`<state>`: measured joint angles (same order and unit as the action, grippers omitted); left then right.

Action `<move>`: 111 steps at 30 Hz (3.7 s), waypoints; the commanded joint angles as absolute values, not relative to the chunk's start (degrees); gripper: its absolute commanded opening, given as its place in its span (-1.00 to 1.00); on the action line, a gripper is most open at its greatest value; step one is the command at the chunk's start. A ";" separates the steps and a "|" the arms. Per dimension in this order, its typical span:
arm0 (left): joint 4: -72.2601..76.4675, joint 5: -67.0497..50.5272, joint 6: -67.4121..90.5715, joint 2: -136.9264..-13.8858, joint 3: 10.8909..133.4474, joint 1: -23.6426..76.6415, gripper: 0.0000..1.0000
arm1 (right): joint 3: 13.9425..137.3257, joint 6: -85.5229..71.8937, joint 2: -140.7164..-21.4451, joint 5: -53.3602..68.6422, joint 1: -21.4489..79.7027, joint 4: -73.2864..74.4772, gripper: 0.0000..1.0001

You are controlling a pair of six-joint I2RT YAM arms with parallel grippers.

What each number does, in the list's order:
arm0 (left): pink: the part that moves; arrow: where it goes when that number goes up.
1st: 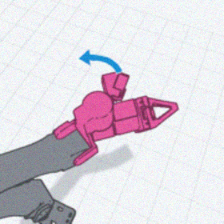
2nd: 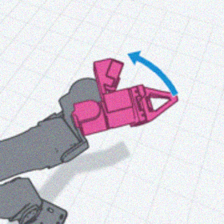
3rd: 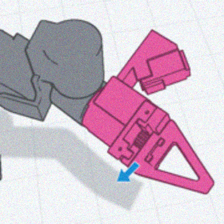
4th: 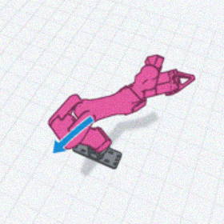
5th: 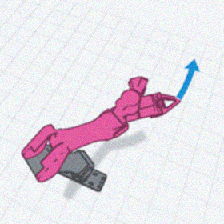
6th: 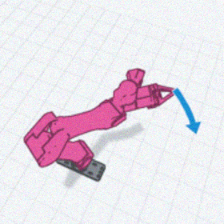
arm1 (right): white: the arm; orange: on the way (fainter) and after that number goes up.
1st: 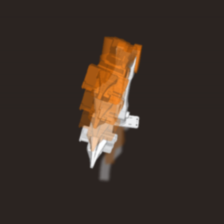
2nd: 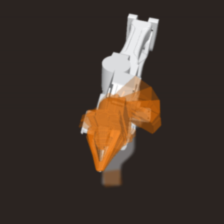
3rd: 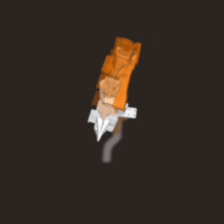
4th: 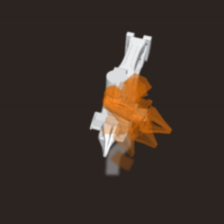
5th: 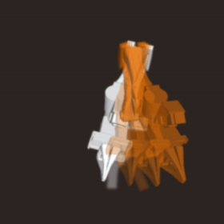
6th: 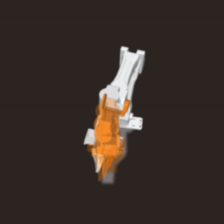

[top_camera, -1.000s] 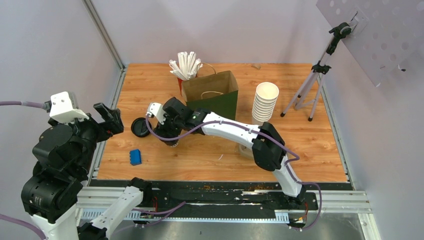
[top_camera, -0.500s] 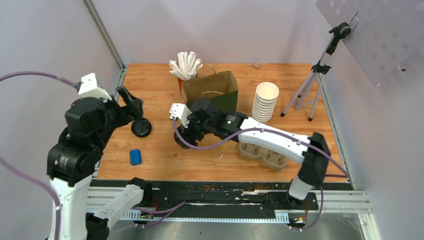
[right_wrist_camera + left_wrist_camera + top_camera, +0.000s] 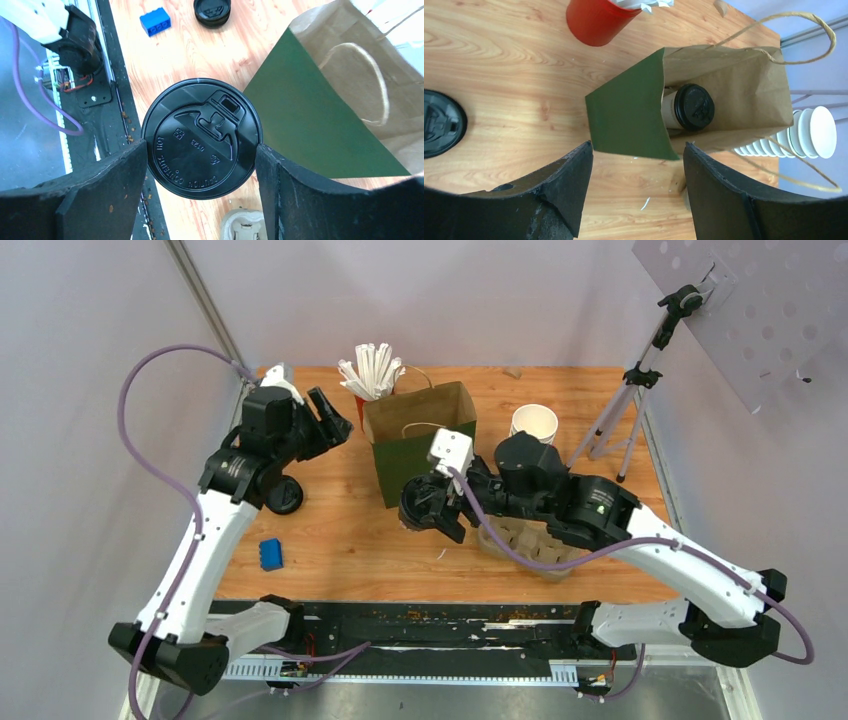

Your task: Pack the takeout coffee

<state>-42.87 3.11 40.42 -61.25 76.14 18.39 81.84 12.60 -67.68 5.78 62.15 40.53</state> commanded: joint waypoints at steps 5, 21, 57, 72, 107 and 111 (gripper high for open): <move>-31.04 -1.83 37.06 -68.05 74.21 18.63 0.41 | 94.28 7.20 -67.47 -3.18 62.01 40.47 0.42; -29.86 -9.07 31.68 -76.98 77.99 18.81 -0.48 | 105.31 22.58 -75.72 -21.12 61.29 30.63 0.49; -40.54 -24.52 21.46 -70.90 77.05 19.49 -0.97 | 95.36 19.47 -77.69 11.54 48.95 39.32 0.47; -57.88 -10.23 21.60 -73.54 90.76 19.48 0.13 | 88.98 26.41 -78.52 14.07 50.01 35.03 0.46; -42.67 -19.77 17.65 -61.63 73.58 19.42 -0.58 | 75.70 33.05 -74.71 9.53 58.36 24.08 0.47; -36.35 -22.93 16.99 -61.11 71.29 19.38 -0.91 | 74.32 34.22 -74.46 9.05 58.52 24.04 0.47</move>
